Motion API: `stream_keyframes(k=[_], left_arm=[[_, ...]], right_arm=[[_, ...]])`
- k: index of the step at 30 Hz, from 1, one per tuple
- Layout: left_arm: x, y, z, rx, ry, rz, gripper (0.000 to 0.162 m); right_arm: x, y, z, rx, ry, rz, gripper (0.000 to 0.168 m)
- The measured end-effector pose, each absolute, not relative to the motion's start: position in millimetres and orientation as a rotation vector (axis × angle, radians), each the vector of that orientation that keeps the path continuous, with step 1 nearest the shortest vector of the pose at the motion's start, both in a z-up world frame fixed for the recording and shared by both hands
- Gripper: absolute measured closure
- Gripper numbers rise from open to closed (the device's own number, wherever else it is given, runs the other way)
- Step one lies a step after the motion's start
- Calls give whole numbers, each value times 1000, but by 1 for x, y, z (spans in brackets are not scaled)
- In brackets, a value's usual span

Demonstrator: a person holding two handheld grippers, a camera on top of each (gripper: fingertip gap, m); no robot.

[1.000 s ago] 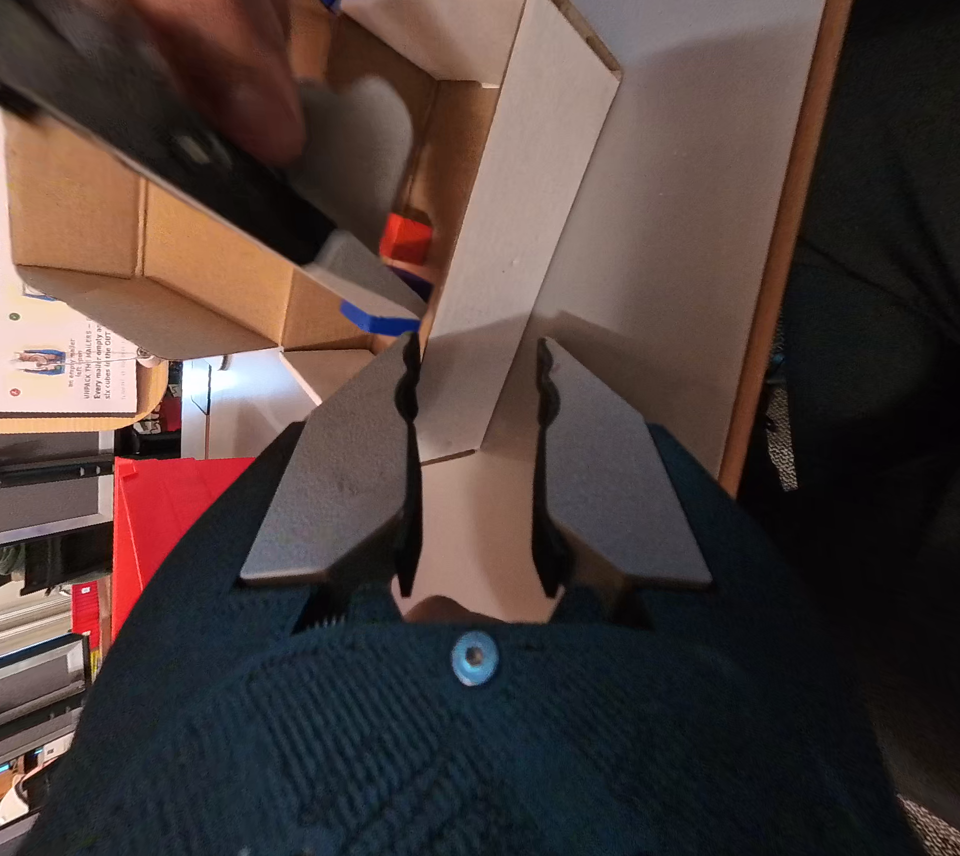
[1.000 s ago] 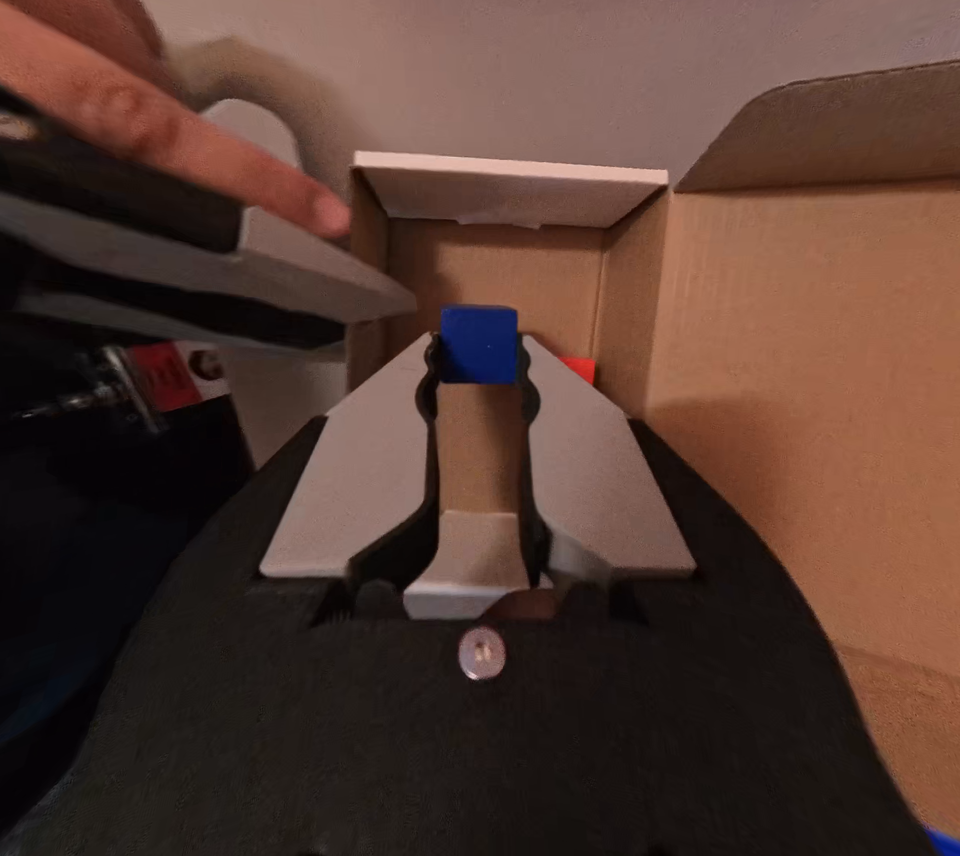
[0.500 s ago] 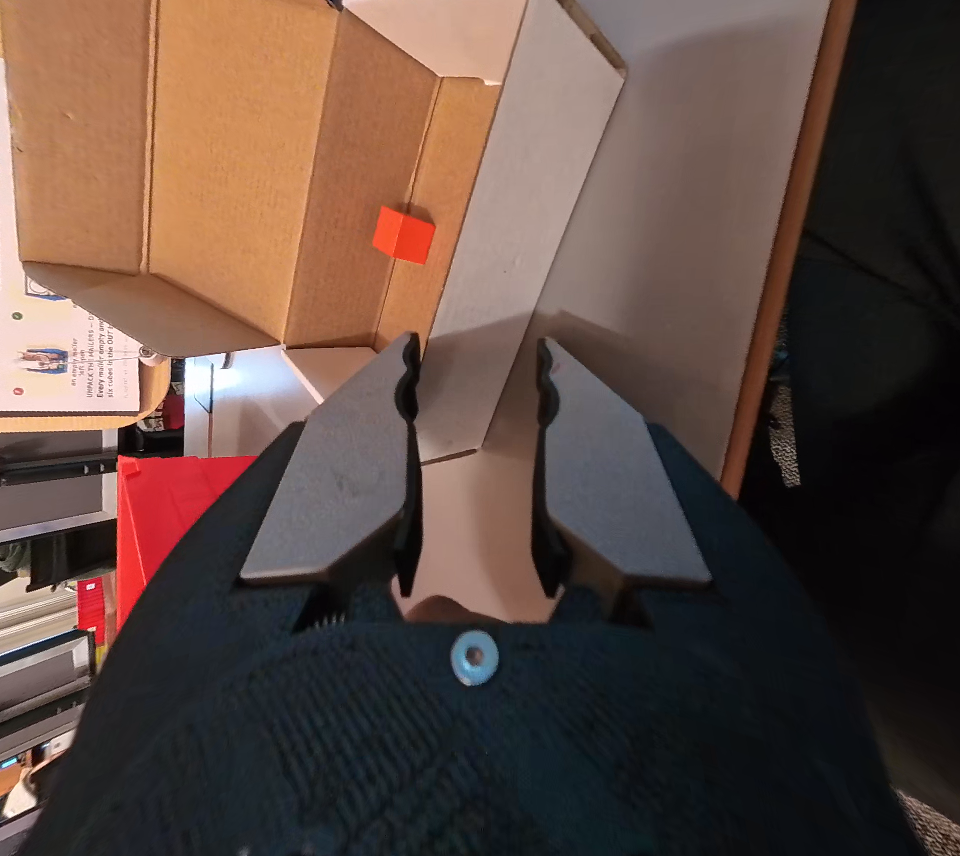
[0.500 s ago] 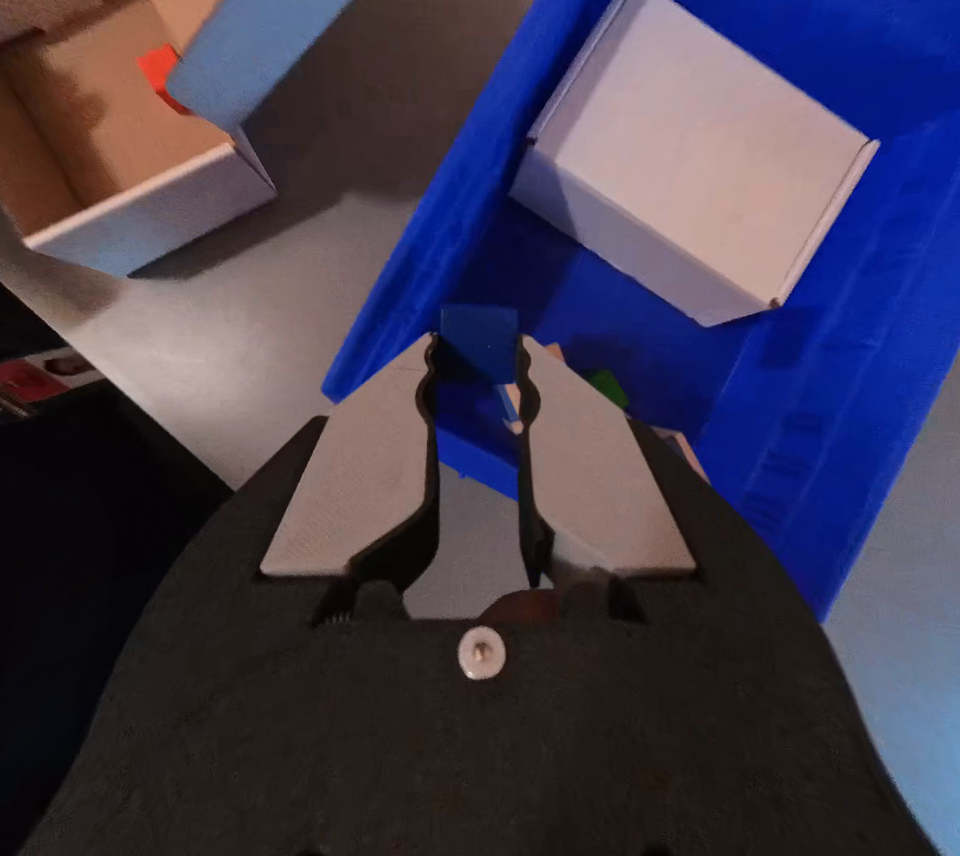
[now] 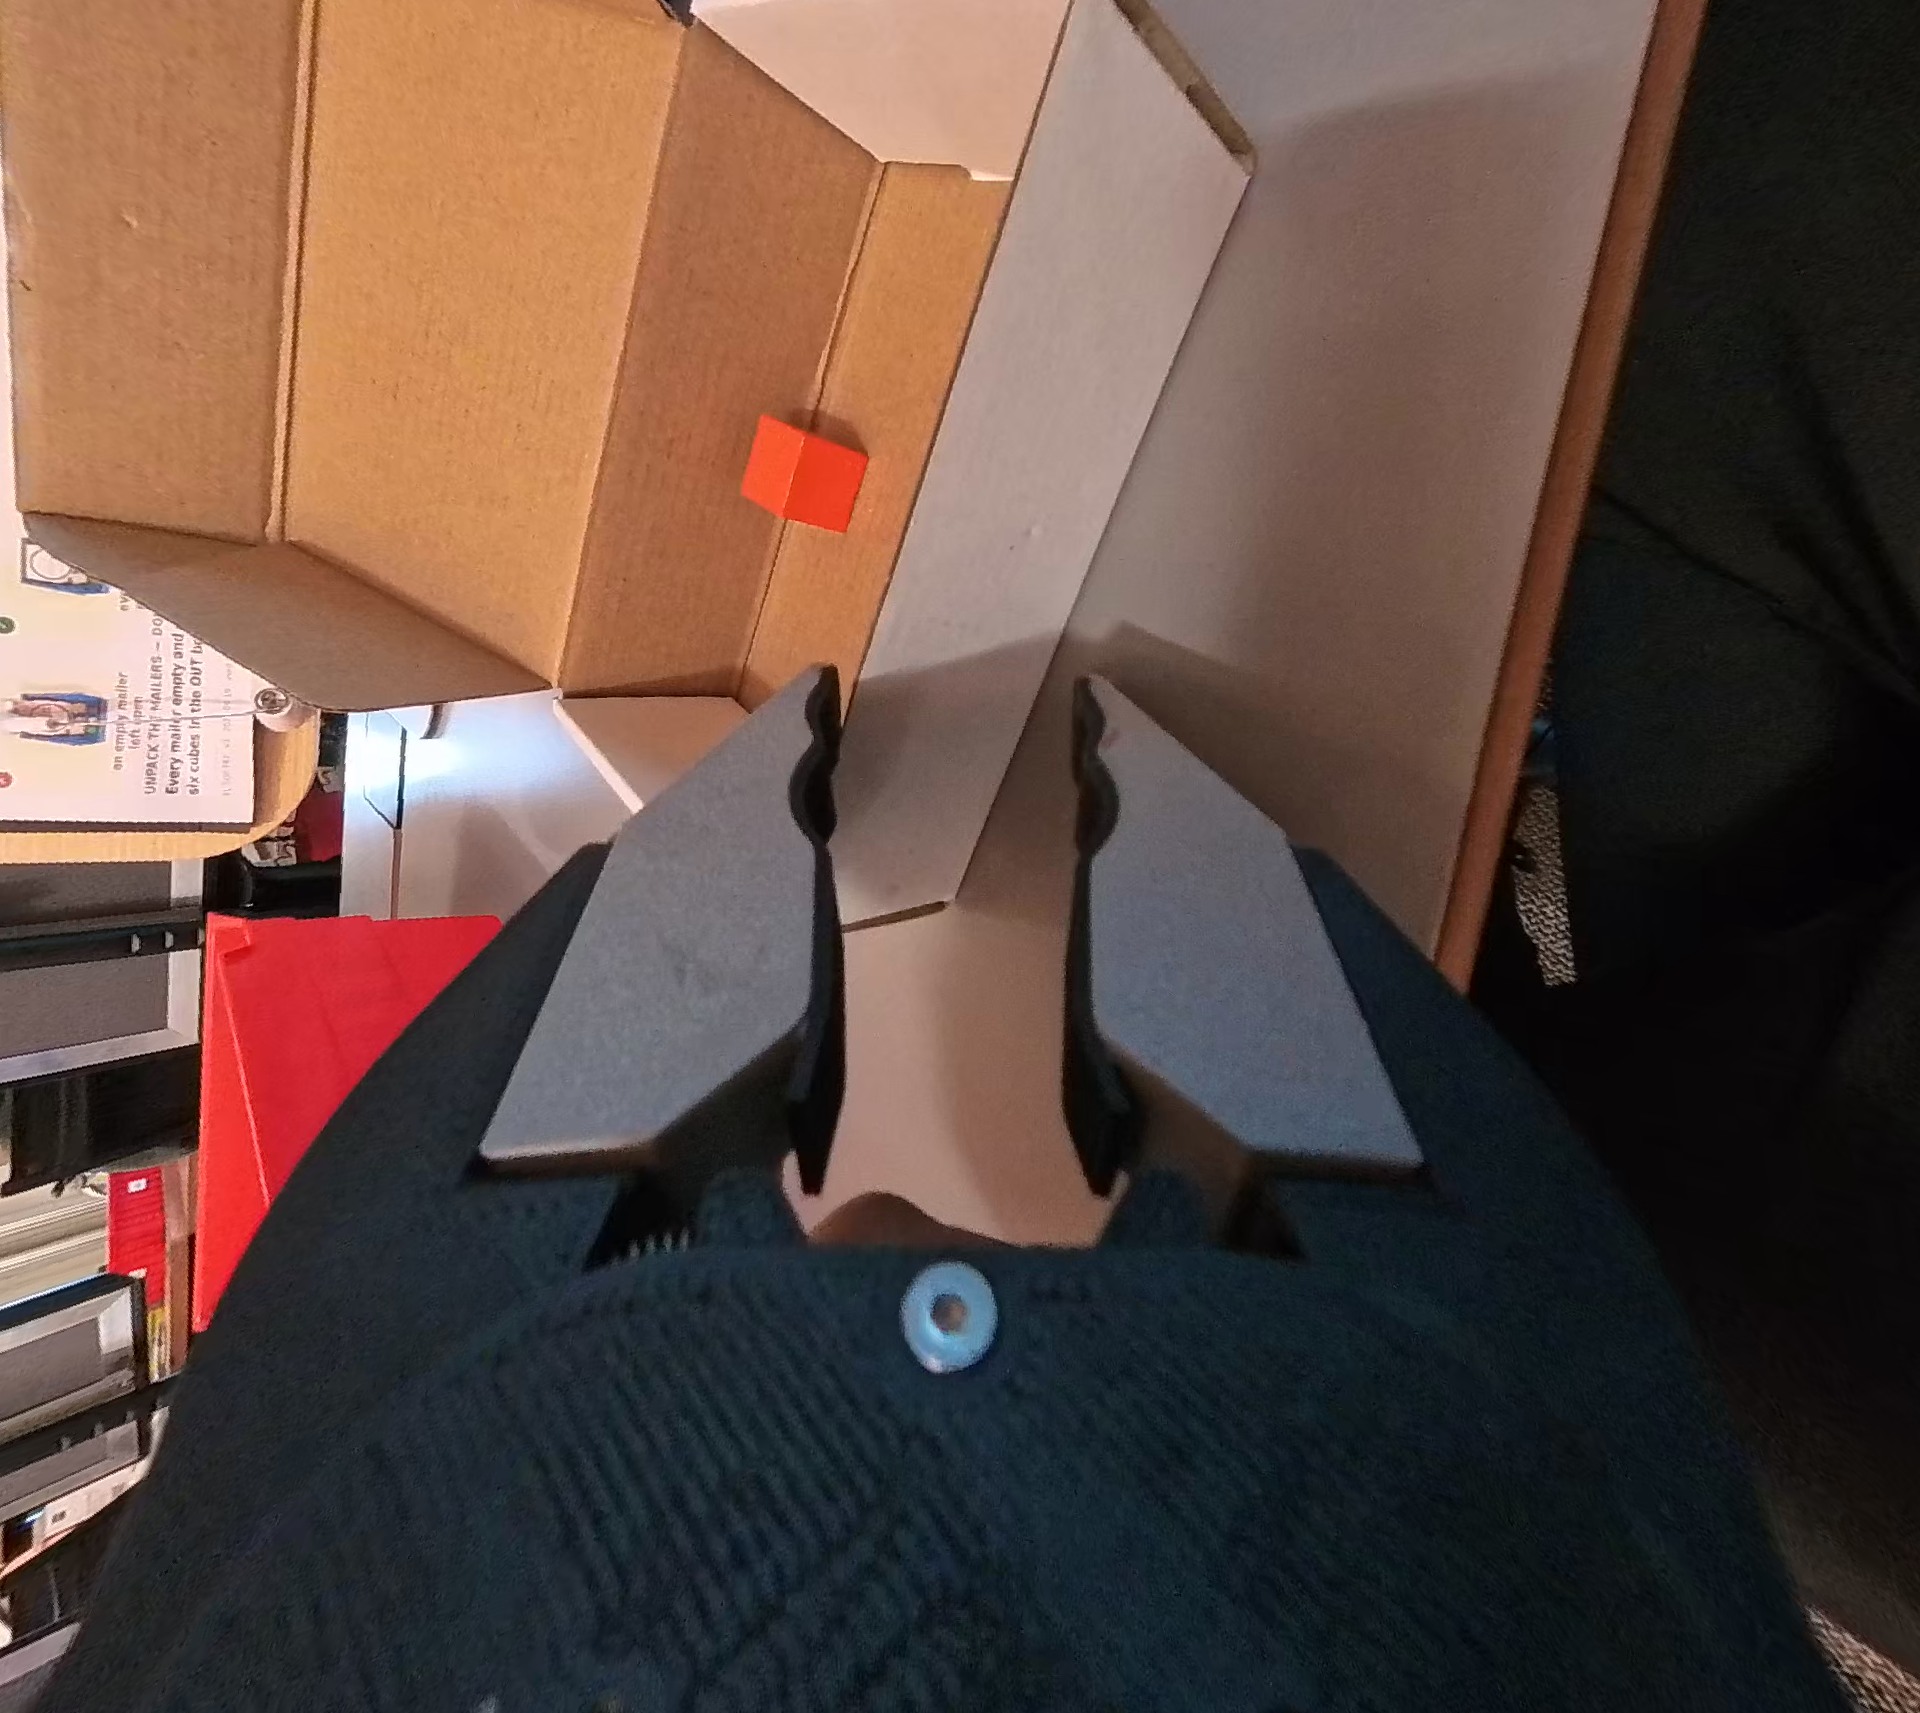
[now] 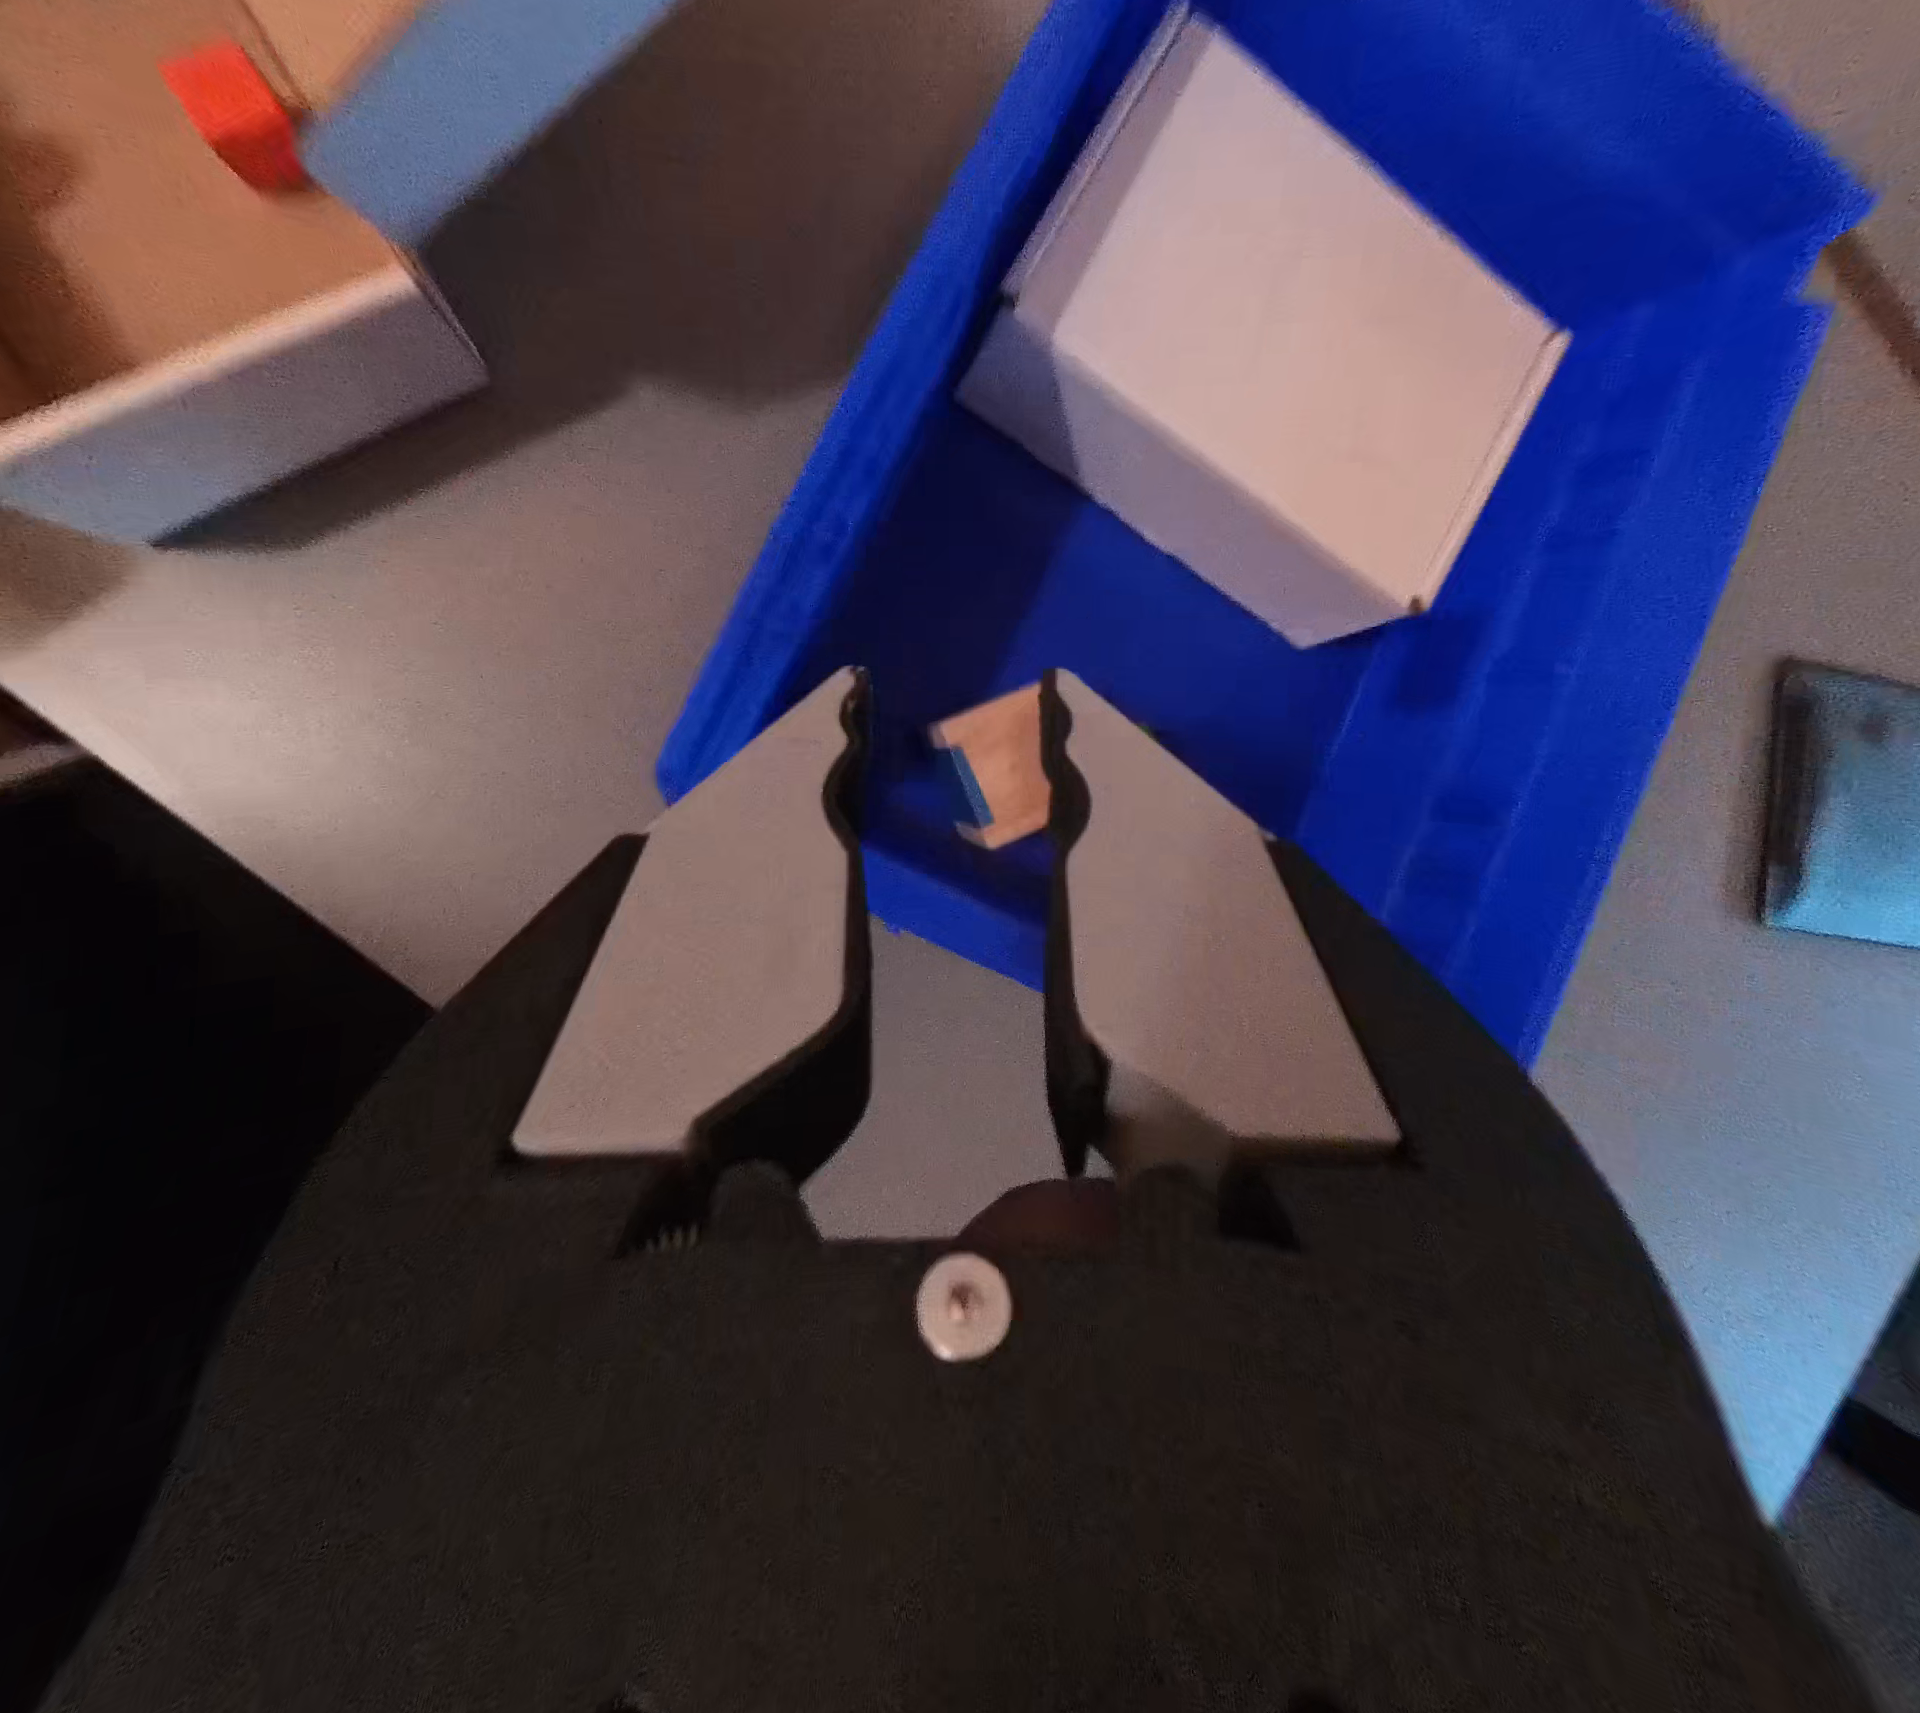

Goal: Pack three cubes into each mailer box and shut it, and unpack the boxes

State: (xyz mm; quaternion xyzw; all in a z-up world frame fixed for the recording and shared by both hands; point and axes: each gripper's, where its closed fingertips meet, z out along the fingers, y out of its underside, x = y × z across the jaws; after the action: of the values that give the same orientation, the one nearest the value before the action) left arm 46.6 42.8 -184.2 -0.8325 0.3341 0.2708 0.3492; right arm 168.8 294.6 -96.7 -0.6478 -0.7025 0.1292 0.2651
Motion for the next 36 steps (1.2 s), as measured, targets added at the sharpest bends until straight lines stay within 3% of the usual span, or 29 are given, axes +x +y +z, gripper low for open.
stream_keyframes(k=[5, 10, 16, 23, 27, 36], left_arm=[[46, 43, -184, -2154, 869, 706, 120], [46, 43, -185, -2155, 868, 723, 119], [47, 41, -185, -2157, 873, 746, 118], [47, 42, -185, -2148, 862, 723, 118], [47, 42, -185, -2148, 869, 729, 118], [47, 43, -185, -2154, 861, 729, 118]], right_arm=[[127, 193, -31, -1453, -1938, 770, 149], [80, 125, -86, -1371, -2255, 587, 132], [32, 112, -161, -1376, -2436, 241, 133], [21, 110, -199, -1434, -2524, 97, 136], [13, 106, -202, -1421, -2534, 141, 149], [44, 99, -161, -1390, -2503, 378, 149]])
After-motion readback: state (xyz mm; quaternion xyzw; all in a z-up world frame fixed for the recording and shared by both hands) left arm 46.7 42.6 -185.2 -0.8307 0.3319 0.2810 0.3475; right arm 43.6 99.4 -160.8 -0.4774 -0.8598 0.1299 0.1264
